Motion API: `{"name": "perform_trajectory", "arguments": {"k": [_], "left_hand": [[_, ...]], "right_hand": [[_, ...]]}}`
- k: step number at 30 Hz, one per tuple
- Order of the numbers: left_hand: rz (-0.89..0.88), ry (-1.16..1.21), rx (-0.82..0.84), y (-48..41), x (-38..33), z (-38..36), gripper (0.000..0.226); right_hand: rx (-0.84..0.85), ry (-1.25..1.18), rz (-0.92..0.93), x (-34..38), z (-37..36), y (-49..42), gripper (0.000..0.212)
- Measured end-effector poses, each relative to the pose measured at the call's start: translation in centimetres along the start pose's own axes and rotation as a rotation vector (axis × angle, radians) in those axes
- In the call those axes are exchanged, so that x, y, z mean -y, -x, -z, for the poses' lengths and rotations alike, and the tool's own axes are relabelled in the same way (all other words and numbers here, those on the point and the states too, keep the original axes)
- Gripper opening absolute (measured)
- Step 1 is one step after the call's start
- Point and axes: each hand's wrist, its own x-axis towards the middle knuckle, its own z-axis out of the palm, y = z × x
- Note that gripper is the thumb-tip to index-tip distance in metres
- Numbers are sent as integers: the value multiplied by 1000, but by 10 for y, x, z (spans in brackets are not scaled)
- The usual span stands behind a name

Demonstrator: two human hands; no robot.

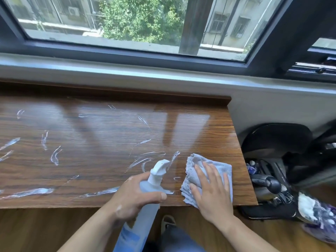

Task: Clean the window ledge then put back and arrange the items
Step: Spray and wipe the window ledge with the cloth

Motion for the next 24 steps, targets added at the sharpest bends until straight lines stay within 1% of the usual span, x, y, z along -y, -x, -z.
{"name": "perform_trajectory", "arguments": {"k": [4, 7, 9, 11, 14, 16, 18, 21, 24], "left_hand": [[-10, -88, -40, -10, -2, 7, 58], [22, -82, 10, -15, -4, 15, 59], [16, -23, 38, -18, -7, 21, 61], [14, 7, 34, -23, -12, 25, 63], [-1, -38, -13, -32, -18, 28, 62], [15, 18, -32, -35, -19, 28, 57], [27, 109, -35, -35, -19, 27, 51], [33, 185, -44, -36, -20, 27, 46], [20, 209, -40, -36, -21, 34, 46]], "right_hand": [[-35, 25, 11, 1, -3, 0, 58], [-42, 43, 98, 10, -4, -1, 59], [-34, 44, 170, 17, -4, -16, 59], [-18, 21, 179, 24, -3, -55, 59], [9, -26, 94, 35, 1, -136, 62], [65, -46, 61, 42, 7, -182, 66], [133, -68, 42, 47, 12, -211, 60], [151, -73, 60, 46, 14, -210, 57], [96, -76, 139, 36, 10, -155, 59]]}}
